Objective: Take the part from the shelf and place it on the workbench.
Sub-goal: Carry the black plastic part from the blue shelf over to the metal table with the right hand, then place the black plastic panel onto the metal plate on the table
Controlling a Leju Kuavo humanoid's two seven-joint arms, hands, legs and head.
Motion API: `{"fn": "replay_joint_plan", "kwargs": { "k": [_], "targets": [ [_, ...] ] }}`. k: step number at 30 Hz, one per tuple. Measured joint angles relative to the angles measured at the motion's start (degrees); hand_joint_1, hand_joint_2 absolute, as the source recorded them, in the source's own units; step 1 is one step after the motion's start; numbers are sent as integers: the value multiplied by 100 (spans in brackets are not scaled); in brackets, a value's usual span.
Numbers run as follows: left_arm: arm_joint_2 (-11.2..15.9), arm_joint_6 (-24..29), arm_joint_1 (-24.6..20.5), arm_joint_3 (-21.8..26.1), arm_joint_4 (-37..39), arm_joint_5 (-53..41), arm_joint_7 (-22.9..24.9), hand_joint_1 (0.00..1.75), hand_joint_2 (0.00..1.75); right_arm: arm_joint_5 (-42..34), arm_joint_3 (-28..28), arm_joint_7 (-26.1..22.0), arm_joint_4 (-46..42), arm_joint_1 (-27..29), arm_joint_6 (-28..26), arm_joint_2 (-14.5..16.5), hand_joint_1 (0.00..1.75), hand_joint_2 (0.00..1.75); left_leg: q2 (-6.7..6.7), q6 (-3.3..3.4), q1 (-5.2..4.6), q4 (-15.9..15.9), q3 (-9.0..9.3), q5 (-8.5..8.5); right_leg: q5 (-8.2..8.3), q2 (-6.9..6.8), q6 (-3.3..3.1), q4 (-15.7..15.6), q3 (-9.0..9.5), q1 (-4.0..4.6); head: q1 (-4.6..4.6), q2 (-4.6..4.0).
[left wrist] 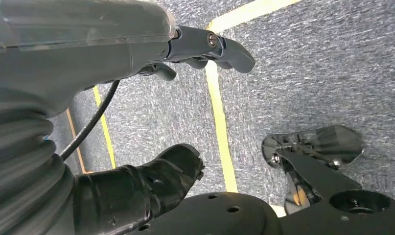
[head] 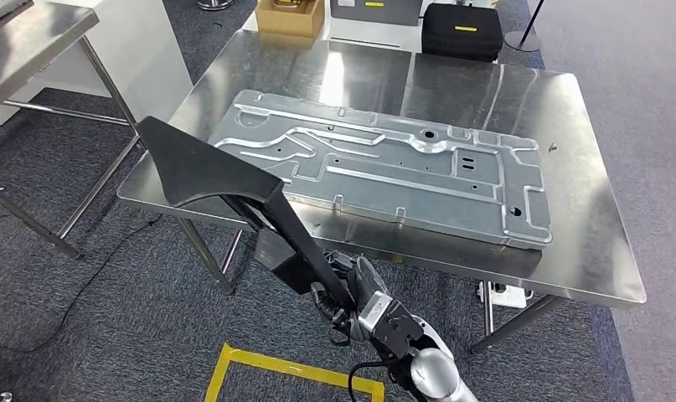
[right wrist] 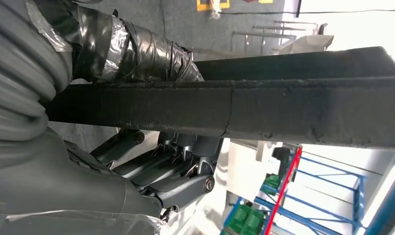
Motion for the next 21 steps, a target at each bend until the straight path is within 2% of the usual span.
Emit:
{"fn": "replay_joint_plan", "kwargs": {
  "k": [2,5,7,9,10,11,12,13,15,16,19,21],
  "targets": [
    [-10,-9,-6,-2,0,-33,2,0,175,25,0,74,46,-169,-143,27,169,175,13,-61,-6,-10,0,-3,-11,-8,-40,-134,61,41,-2,0],
    [-11,-39,-25,-26,0,-124,6,0,175,286,-1,189,180,-557,-524,99,169,175,-7,-164,0,48,-8,-75,28,31,-125,-224,102,0,-3,0],
    [-11,-60,-32,-39,0,-171,8,0,175,483,-1,228,281,-842,-759,173,169,175,-80,-208,5,529,-232,-354,52,39,-176,-276,131,-25,-9,0],
    [-14,-81,-29,-50,1,-214,8,0,175,665,-1,282,394,-1058,-957,230,169,175,-118,-241,8,1285,-615,-667,44,46,-201,-270,132,-17,-13,0],
    [-16,-89,-24,-62,2,-237,9,0,175,781,-1,321,467,-1147,-1053,247,169,175,-120,-257,13,1509,-741,-696,38,54,-205,-260,132,-14,-12,0],
    [-18,-94,-20,-80,2,-265,11,0,175,917,-1,364,553,-1242,-1147,265,169,175,-120,-269,20,1530,-775,-614,29,67,-204,-244,131,-15,-12,0],
    [-19,-98,-18,-103,2,-295,14,0,175,1072,-1,411,646,-1351,-1244,288,169,175,-120,-276,30,1314,-696,-427,16,85,-193,-219,130,-19,-13,0],
    [-19,-102,-20,-130,2,-329,22,0,175,1227,-1,460,739,-1474,-1342,315,169,175,-123,-280,42,947,-544,-195,-5,101,-175,-186,126,-24,-13,0],
    [-17,-122,-36,-183,2,-401,52,0,175,1549,-1,568,932,-1775,-1561,374,169,175,-146,-255,44,315,-283,64,-47,128,-121,-102,84,-9,-13,0],
    [-17,-138,-47,-210,2,-438,76,0,175,1717,-1,633,1036,-1937,-1669,409,169,175,-157,-225,39,172,-236,95,-55,135,-93,-73,56,-1,-11,0],
    [-18,-191,-85,-313,2,-555,162,0,175,2441,2,876,1412,-2443,-2060,544,169,175,-156,-106,23,122,-251,108,-51,133,-13,-42,7,-4,-12,0],
    [-20,-211,-127,-393,2,-644,223,0,175,3099,10,1076,1687,-2822,-2400,649,169,175,-143,-29,32,96,-247,137,-201,94,36,199,-108,-17,-11,0]
  ]
}}
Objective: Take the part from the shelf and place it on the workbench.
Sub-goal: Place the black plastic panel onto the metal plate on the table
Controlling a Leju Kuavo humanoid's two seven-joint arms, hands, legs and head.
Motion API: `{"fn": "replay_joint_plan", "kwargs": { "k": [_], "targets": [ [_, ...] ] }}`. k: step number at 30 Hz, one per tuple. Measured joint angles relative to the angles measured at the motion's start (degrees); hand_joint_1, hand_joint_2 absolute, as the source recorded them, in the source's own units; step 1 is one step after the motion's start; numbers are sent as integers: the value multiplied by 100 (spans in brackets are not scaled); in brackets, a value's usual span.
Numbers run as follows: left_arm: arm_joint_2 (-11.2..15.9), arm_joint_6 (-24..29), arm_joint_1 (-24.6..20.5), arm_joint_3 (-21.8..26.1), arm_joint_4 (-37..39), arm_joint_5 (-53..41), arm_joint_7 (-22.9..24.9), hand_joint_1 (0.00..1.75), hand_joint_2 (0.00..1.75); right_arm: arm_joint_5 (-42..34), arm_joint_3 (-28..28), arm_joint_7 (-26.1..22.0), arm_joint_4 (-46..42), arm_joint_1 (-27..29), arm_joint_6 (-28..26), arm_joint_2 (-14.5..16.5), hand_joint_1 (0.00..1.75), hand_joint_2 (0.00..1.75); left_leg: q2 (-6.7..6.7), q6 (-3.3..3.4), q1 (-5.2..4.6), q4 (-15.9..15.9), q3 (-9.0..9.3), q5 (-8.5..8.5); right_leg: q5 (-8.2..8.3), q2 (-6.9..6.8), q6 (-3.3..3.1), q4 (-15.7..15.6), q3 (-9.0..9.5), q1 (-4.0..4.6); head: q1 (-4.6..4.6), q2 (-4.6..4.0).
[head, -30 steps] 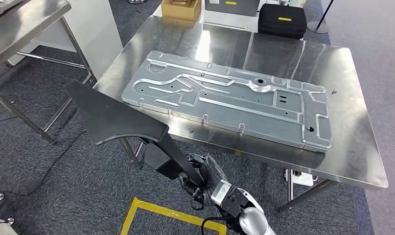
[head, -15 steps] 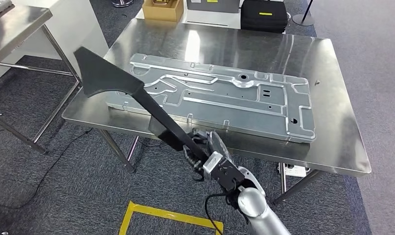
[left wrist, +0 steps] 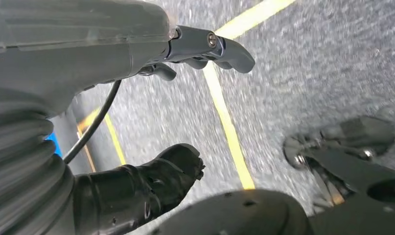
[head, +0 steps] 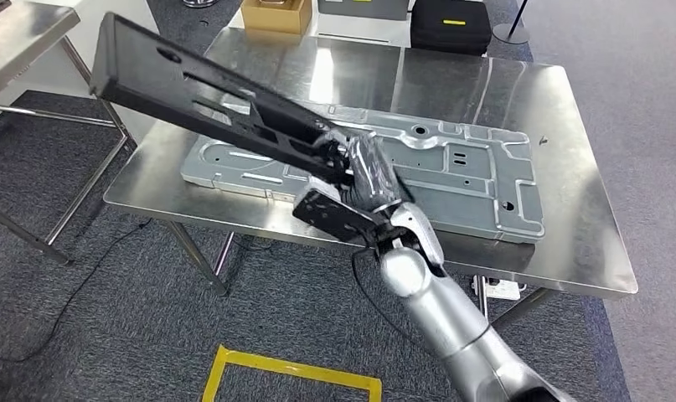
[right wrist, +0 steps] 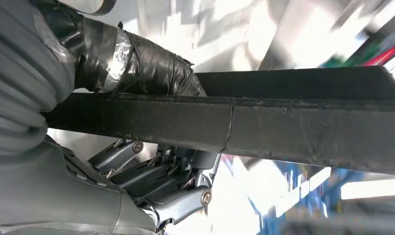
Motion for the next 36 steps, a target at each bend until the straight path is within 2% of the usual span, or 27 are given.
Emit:
{"fn": "replay_joint_plan", "kwargs": {
  "k": [3,4,5,6,8,9,10,12,14,15,16,18,19,20,21,23,25,28,30,32,34,35,36],
  "targets": [
    [-5,-41,-85,-122,0,-124,83,0,175,1007,68,343,475,-530,-431,164,169,175,12,53,-2,-7,2,2,-457,-30,45,1036,-507,-7,1,0],
    [-7,-58,-109,-161,0,-160,108,0,175,1309,102,455,645,-656,-535,212,169,175,14,56,-4,-6,6,-2,-514,-30,47,1306,-656,-7,1,0],
    [-10,-71,-131,-196,0,-191,128,0,175,1600,142,560,814,-763,-621,255,169,175,13,58,-5,-6,13,-7,-459,-30,38,1375,-716,-5,1,0],
    [-15,-79,-151,-231,0,-219,150,0,175,1880,189,658,988,-869,-696,296,169,175,9,56,-8,-5,24,-13,-301,-30,16,1223,-669,-1,1,0],
    [-45,-94,-193,-307,0,-280,191,0,175,2557,327,864,1419,-1116,-864,398,169,175,6,45,-15,-7,44,-30,129,-37,-70,458,-346,31,1,0],
    [-66,-102,-217,-342,0,-309,212,0,175,2899,410,954,1643,-1241,-963,450,169,175,5,30,-26,-7,44,-38,260,-46,-114,95,-186,55,1,0],
    [-87,-109,-240,-377,0,-336,229,0,175,3225,497,1030,1872,-1350,-1061,499,169,175,7,7,-28,-14,41,-41,320,-55,-147,-147,-78,80,0,0],
    [-113,-127,-282,-432,0,-370,262,0,175,3729,663,1143,2287,-1492,-1206,572,169,175,15,-54,-30,-44,46,-39,302,-57,-179,-293,-14,110,0,0],
    [-124,-147,-309,-481,0,-391,288,0,175,4134,803,1246,2659,-1573,-1278,626,169,175,21,-113,-30,-46,52,-72,327,-50,-210,-392,50,73,0,0],
    [-127,-156,-317,-498,0,-400,297,0,175,4306,860,1294,2823,-1607,-1304,651,169,175,19,-135,-34,51,15,-144,342,-52,-228,-450,93,54,-8,0],
    [-128,-164,-323,-512,0,-408,301,0,175,4449,911,1330,2970,-1639,-1325,671,169,175,13,-151,-32,267,-86,-268,354,-55,-243,-493,132,36,-16,0],
    [-128,-177,-328,-532,0,-420,306,0,175,4678,987,1387,3231,-1680,-1359,705,169,175,4,-179,-21,927,-415,-552,342,-57,-271,-508,165,49,-32,0],
    [-128,-181,-329,-541,0,-423,310,0,175,4774,1014,1413,3358,-1686,-1363,715,169,175,2,-197,-13,1207,-575,-621,332,-54,-282,-501,171,52,-33,0],
    [-128,-183,-328,-550,0,-426,314,0,175,4876,1041,1443,3497,-1687,-1354,724,169,175,1,-217,-4,1312,-657,-582,319,-50,-283,-488,175,50,-33,0],
    [-127,-186,-327,-560,0,-428,319,0,175,4978,1069,1477,3639,-1687,-1332,730,169,175,2,-236,9,1219,-645,-446,303,-42,-273,-466,176,41,-33,0],
    [-125,-194,-324,-580,0,-432,329,0,175,5170,1113,1552,3890,-1688,-1259,735,169,175,-2,-275,44,607,-394,-68,245,-23,-225,-383,166,13,-32,0],
    [-129,-205,-324,-595,1,-433,336,0,175,5280,1128,1613,4070,-1709,-1169,735,169,175,-28,-259,45,135,-182,90,189,-2,-164,-277,117,21,-45,0],
    [-134,-218,-328,-603,2,-433,336,0,175,5329,1129,1639,4275,-1732,-1074,721,169,175,-50,-143,27,74,-163,75,174,16,-105,-239,77,44,-56,0],
    [-134,-223,-326,-605,2,-433,336,0,175,5342,1129,1638,4359,-1739,-1058,703,169,175,-40,-69,33,53,-150,88,72,1,-57,-103,22,27,-51,0],
    [-134,-226,-328,-607,2,-432,336,0,175,5346,1129,1638,4422,-1753,-1038,693,169,175,-26,-12,37,40,-138,89,-217,-17,-7,423,-222,7,-46,0],
    [-134,-232,-327,-608,2,-424,336,0,175,5326,1129,1638,4487,-1761,-950,685,169,175,-16,12,27,40,-137,82,-489,-26,17,1141,-586,-1,-46,0],
    [-134,-236,-326,-608,2,-413,336,0,175,5297,1129,1635,4519,-1761,-882,676,169,175,-15,18,23,40,-134,79,-505,-27,17,1333,-699,-3,-45,0],
    [-134,-240,-324,-608,2,-399,335,0,175,5252,1129,1629,4548,-1762,-812,664,169,175,-17,20,19,41,-129,76,-414,-28,5,1322,-714,-1,-45,0]
  ]
}}
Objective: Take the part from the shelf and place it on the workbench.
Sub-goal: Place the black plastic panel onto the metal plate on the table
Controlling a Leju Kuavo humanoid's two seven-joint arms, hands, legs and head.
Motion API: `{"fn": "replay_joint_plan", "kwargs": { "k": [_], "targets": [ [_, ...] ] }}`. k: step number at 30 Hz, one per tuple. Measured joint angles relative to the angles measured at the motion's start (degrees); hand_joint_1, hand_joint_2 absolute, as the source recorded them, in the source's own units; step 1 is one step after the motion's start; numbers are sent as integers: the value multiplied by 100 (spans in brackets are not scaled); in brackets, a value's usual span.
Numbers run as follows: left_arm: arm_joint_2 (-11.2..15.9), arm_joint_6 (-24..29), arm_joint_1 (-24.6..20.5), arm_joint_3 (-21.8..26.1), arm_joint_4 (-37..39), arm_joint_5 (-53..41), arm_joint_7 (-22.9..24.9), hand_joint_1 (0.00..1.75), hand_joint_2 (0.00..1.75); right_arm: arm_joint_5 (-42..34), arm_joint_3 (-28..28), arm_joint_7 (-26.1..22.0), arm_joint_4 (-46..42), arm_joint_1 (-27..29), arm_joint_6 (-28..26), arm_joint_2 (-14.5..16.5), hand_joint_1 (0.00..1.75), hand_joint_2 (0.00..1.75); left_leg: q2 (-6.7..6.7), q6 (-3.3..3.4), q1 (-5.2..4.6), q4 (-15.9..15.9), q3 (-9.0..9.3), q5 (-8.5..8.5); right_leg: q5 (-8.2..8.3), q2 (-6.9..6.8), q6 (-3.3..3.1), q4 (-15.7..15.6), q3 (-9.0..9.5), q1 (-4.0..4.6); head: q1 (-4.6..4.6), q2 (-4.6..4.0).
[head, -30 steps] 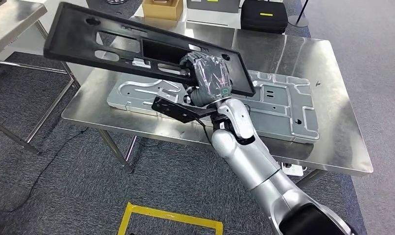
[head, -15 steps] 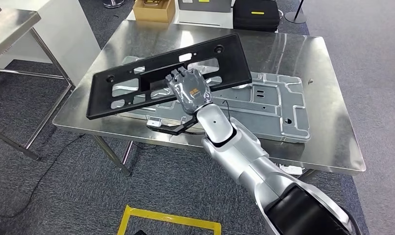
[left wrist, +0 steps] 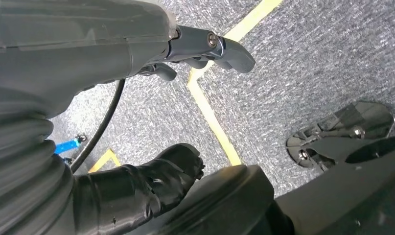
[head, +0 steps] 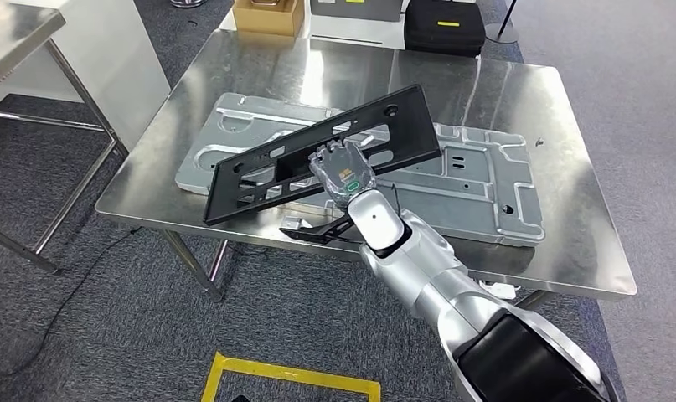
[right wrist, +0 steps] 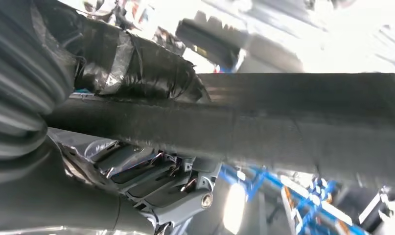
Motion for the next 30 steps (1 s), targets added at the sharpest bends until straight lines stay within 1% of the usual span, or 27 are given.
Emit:
{"fn": "replay_joint_plan", "kwargs": {
  "k": [1,2,3,4,5,6,8,9,10,11,13,14,15,16,17,18,19,20,23,24,25,26,28,29,30],
  "targets": [
    [0,-3,1,0,0,13,-2,0,175,-56,-1,-13,26,-4,64,-13,169,175,-4,0,-3,0,11,-5,184,0,-24,-242,100,4,-1,0],
    [0,-7,1,0,0,25,-5,0,175,-113,-4,-32,45,-15,116,-21,169,175,-7,-3,-5,0,23,-12,403,-3,-60,-638,282,13,1,0],
    [-1,-11,2,0,1,34,-11,0,175,-166,-14,-52,62,-31,158,-29,169,175,-9,-15,-16,2,31,-21,557,-8,-94,-1032,472,34,-1,0],
    [-1,-15,3,0,2,40,-19,0,175,-210,-27,-75,77,-50,193,-35,169,175,-9,-34,-22,0,34,-26,652,-13,-119,-1339,618,55,-1,0],
    [-2,-19,4,0,3,49,-27,0,175,-243,-41,-92,92,-68,223,-40,169,175,-7,-60,-27,-8,34,-34,672,-15,-138,-1516,696,76,-1,0],
    [-2,-21,5,0,4,55,-34,0,175,-268,-56,-104,105,-81,247,-47,169,175,-4,-92,-31,-27,37,-42,637,-14,-150,-1570,715,92,-2,0],
    [-2,-25,6,0,4,68,-50,0,175,-297,-92,-116,130,-95,303,-58,169,175,9,-172,-28,-72,82,-77,592,1,-201,-1663,784,80,-4,0],
    [0,-27,8,1,4,73,-60,0,175,-312,-114,-119,143,-105,339,-62,169,175,11,-196,-28,-15,77,-112,577,5,-239,-1724,855,66,-5,0],
    [2,-30,10,1,4,81,-72,0,175,-332,-134,-122,155,-118,381,-64,169,175,10,-211,-29,157,11,-187,568,5,-273,-1781,936,54,-8,0],
    [4,-31,17,2,4,92,-80,0,175,-368,-152,-128,168,-127,435,-63,169,175,7,-210,-26,452,-132,-282,566,1,-295,-1815,1011,51,-10,0],
    [12,-27,38,9,4,120,-87,0,175,-523,-211,-168,198,-129,586,-63,169,175,0,-214,-28,1171,-547,-519,537,-13,-316,-1810,1114,69,-14,0],
    [17,-20,52,14,4,133,-87,0,175,-670,-272,-204,213,-121,705,-61,169,175,0,-219,-29,1400,-714,-543,513,-12,-317,-1799,1159,76,-13,0],
    [23,-10,65,20,4,143,-87,0,175,-867,-365,-245,230,-114,859,-55,169,175,0,-222,-29,1424,-797,-452,483,-5,-316,-1784,1201,78,-14,0],
    [28,3,75,25,4,151,-88,0,175,-1095,-489,-276,246,-113,1052,-46,169,175,0,-221,-29,1238,-779,-251,436,7,-309,-1769,1242,78,-14,0],
    [33,17,85,29,4,162,-91,0,175,-1322,-627,-294,263,-115,1261,-33,169,175,0,-212,-29,877,-676,24,382,20,-297,-1750,1280,76,-14,0],
    [39,28,96,35,4,175,-95,0,175,-1513,-765,-299,283,-121,1460,-21,169,175,-5,-197,-35,513,-537,244,325,29,-276,-1727,1304,82,-12,0],
    [44,38,108,44,4,189,-101,0,175,-1649,-887,-298,303,-128,1626,-12,169,175,-11,-179,-43,210,-423,380,277,42,-252,-1698,1310,90,-12,0],
    [48,42,114,54,4,199,-108,0,175,-1735,-989,-297,321,-132,1745,-5,169,175,-17,-162,-53,31,-356,434,242,51,-225,-1679,1304,96,-11,0],
    [54,43,112,85,4,221,-125,0,175,-1844,-1239,-290,355,-159,1973,8,169,175,-16,-87,-69,-66,-310,376,178,63,-139,-1680,1302,80,-18,0],
    [56,43,112,92,4,228,-129,0,175,-1864,-1311,-285,361,-176,2040,11,169,175,-12,-53,-63,-87,-280,360,129,56,-107,-1633,1293,72,-17,0],
    [57,43,111,99,4,234,-134,0,175,-1878,-1373,-280,367,-195,2096,13,169,175,-6,-22,-53,-111,-248,346,41,47,-74,-1484,1231,62,-15,0],
    [58,43,108,106,4,237,-137,0,175,-1891,-1423,-279,375,-209,2134,13,169,175,-1,6,-44,-127,-221,333,-87,37,-44,-1207,1090,45,-13,0],
    [60,42,97,122,4,239,-139,0,175,-1906,-1494,-278,399,-217,2172,13,169,175,3,37,-44,-129,-200,305,-349,28,9,-447,636,10,-13,0],
    [61,42,94,127,4,239,-139,0,175,-1910,-1522,-279,413,-210,2183,13,169,175,3,40,-44,-127,-195,295,-394,24,29,-161,428,-11,-12,0],
    [62,41,94,130,4,239,-140,0,175,-1912,-1544,-279,426,-204,2193,13,169,175,1,38,-43,-126,-188,287,-329,17,43,-72,316,-29,-13,0]
  ]
}}
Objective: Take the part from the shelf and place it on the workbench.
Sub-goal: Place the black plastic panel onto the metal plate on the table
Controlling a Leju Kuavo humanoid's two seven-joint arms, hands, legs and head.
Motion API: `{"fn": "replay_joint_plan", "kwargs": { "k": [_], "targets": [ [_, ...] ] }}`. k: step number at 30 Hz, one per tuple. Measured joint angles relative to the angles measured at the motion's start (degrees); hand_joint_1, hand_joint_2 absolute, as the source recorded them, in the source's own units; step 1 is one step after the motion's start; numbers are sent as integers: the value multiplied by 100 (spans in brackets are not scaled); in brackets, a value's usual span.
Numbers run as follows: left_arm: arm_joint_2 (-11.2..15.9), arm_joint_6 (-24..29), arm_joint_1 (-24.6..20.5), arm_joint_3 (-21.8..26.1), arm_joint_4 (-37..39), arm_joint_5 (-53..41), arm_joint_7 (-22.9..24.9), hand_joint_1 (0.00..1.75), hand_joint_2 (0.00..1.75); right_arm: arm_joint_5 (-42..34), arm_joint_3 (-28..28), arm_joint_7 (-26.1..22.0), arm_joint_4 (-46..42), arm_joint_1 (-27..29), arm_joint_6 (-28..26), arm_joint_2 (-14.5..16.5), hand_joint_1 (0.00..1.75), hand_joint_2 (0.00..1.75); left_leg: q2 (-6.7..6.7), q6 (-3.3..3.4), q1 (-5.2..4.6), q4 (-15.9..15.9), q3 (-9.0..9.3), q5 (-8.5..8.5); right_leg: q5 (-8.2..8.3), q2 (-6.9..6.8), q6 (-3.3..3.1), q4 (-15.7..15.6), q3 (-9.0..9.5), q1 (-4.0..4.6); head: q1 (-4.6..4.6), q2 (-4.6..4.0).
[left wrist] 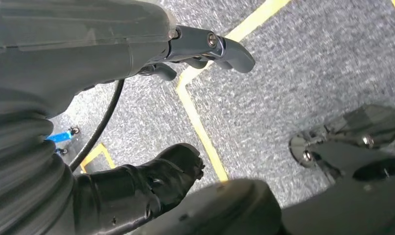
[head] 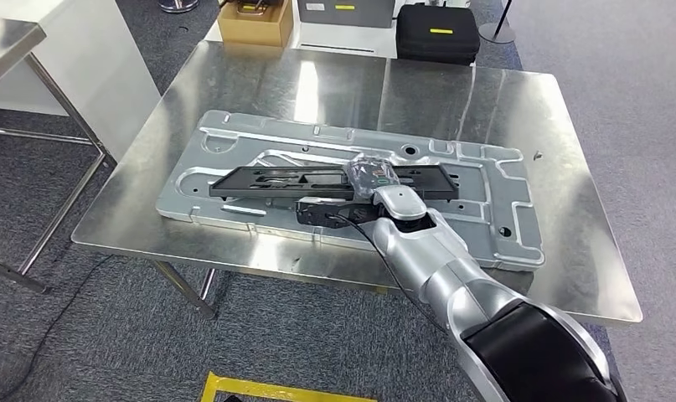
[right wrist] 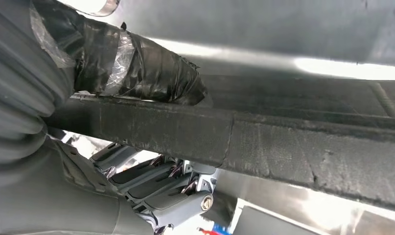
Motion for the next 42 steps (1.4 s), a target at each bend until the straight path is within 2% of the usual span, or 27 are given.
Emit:
{"fn": "replay_joint_plan", "kwargs": {
  "k": [1,3,4,5,7,8,10,12,14,15,16,18,20,21,24,25,27,29,30,31,32,33,35,36,38,40,42],
  "targets": [
    [1,0,1,2,0,0,0,0,175,-1,-18,1,9,2,8,0,169,175,-3,-7,2,3,11,-9,168,-9,7,-125,0,-17,1,0],
    [1,0,3,3,0,0,-1,0,175,-5,-34,11,18,-7,31,0,169,175,-14,-35,7,7,38,-27,626,-35,-1,-863,277,-36,1,0],
    [0,0,2,4,0,1,-2,0,175,-14,-40,20,21,-14,54,3,169,175,-22,-63,1,14,43,-33,777,-46,-16,-1211,420,-24,1,0],
    [1,-1,3,4,0,1,-8,0,175,-25,-50,29,24,-19,89,6,169,175,-28,-99,-2,14,43,-33,857,-50,-36,-1444,514,-8,-1,0],
    [1,-9,12,5,0,1,-38,0,175,-49,-70,43,34,-24,174,14,169,175,-33,-182,-9,-3,42,-21,870,-42,-91,-1548,542,34,-2,0],
    [3,-13,17,5,0,-7,-67,0,175,-56,-77,48,39,-26,217,18,169,175,-31,-221,-1,-12,42,-20,890,-36,-131,-1571,554,26,-3,0],
    [7,-3,22,2,-1,-34,-139,0,175,-62,-81,54,46,-33,298,27,85,87,-30,-275,14,120,-5,-132,937,-35,-215,-1640,600,9,-5,0],
    [12,24,21,-9,-1,-73,-198,0,175,-61,-82,57,58,-35,363,39,0,0,-30,-302,21,689,-240,-467,960,-43,-275,-1679,632,13,-9,0],
    [15,45,24,-21,0,-103,-224,0,175,-60,-82,59,85,-14,420,44,0,0,-29,-322,22,1418,-558,-776,956,-47,-300,-1670,630,35,-10,0],
    [17,53,29,-24,-1,-107,-229,0,175,-60,-82,58,100,1,439,44,0,0,-29,-329,22,1585,-628,-799,950,-46,-306,-1661,629,43,-10,0],
    [19,60,32,-26,-1,-102,-232,0,175,-60,-82,58,113,10,452,44,0,0,-29,-331,22,1527,-590,-714,942,-40,-307,-1649,629,46,-10,0],
    [27,74,35,-26,-2,-77,-239,0,175,-60,-82,55,121,4,460,50,0,0,-28,-316,24,855,-249,-366,912,-23,-288,-1609,628,45,-10,0],
    [34,84,28,-25,-2,-50,-244,0,175,-60,-82,52,121,-17,467,57,0,0,-29,-276,9,223,77,-184,874,-3,-241,-1551,606,67,-10,0],
    [34,87,26,-25,-1,-40,-245,0,175,-61,-82,52,122,-22,471,59,0,0,-32,-250,-2,96,141,-184,863,4,-217,-1537,596,78,-9,0],
    [33,95,30,-25,0,-34,-246,0,175,-62,-82,51,122,-27,477,60,0,0,-33,-156,2,54,171,-188,842,11,-141,-1526,594,83,-7,0],
    [33,98,31,-25,0,-34,-246,0,175,-62,-82,50,122,-33,477,60,0,0,-27,-120,15,34,183,-178,780,5,-110,-1443,563,79,-5,0],
    [32,100,27,-25,0,-33,-247,0,175,-62,-82,50,122,-40,477,59,0,0,-15,-62,33,6,203,-170,499,-6,-57,-954,341,55,-3,0],
    [34,102,25,-25,0,-33,-248,0,175,-64,-82,50,131,-29,480,57,0,0,-12,-39,31,5,205,-178,192,-14,-21,-220,-31,29,-3,0],
    [36,102,27,-25,0,-33,-248,0,131,-67,-82,50,137,-20,483,56,0,0,-12,-37,30,6,207,-180,159,-16,-10,-6,-152,16,-2,0],
    [38,103,29,-25,0,-33,-248,0,87,-69,-82,50,143,-13,486,54,0,0,-13,-39,30,8,211,-183,229,-17,-6,15,-182,5,-2,0],
    [39,102,30,-25,0,-33,-248,0,44,-70,-82,50,145,-12,488,53,0,0,-16,-45,30,10,219,-188,400,-20,-10,-193,-95,-4,-3,0],
    [38,102,30,-25,0,-33,-249,0,0,-72,-82,50,146,-15,490,52,0,0,-18,-55,31,12,230,-195,617,-23,-21,-556,73,-11,-2,0],
    [37,97,29,-25,0,-22,-248,0,0,-75,-82,50,144,-31,511,53,0,0,-21,-95,16,21,239,-212,889,-29,-58,-1267,412,7,-3,0],
    [37,95,29,-25,0,-13,-246,0,0,-77,-82,51,144,-36,532,54,0,0,-22,-123,8,20,240,-216,932,-28,-75,-1461,500,22,-5,0],
    [37,87,33,-24,0,10,-242,0,0,-78,-82,52,146,-39,582,55,0,0,-21,-193,5,1,241,-209,929,-20,-117,-1559,526,53,-9,0],
    [38,83,36,-20,-1,29,-236,0,0,-79,-82,56,146,-43,626,62,0,0,-17,-259,25,28,228,-255,958,-18,-187,-1608,555,35,-10,0],
    [40,83,36,-9,-1,63,-226,0,0,-89,-82,61,144,-51,657,75,0,0,-17,-291,36,399,77,-511,998,-34,-261,-1657,591,13,-16,0]
  ]
}}
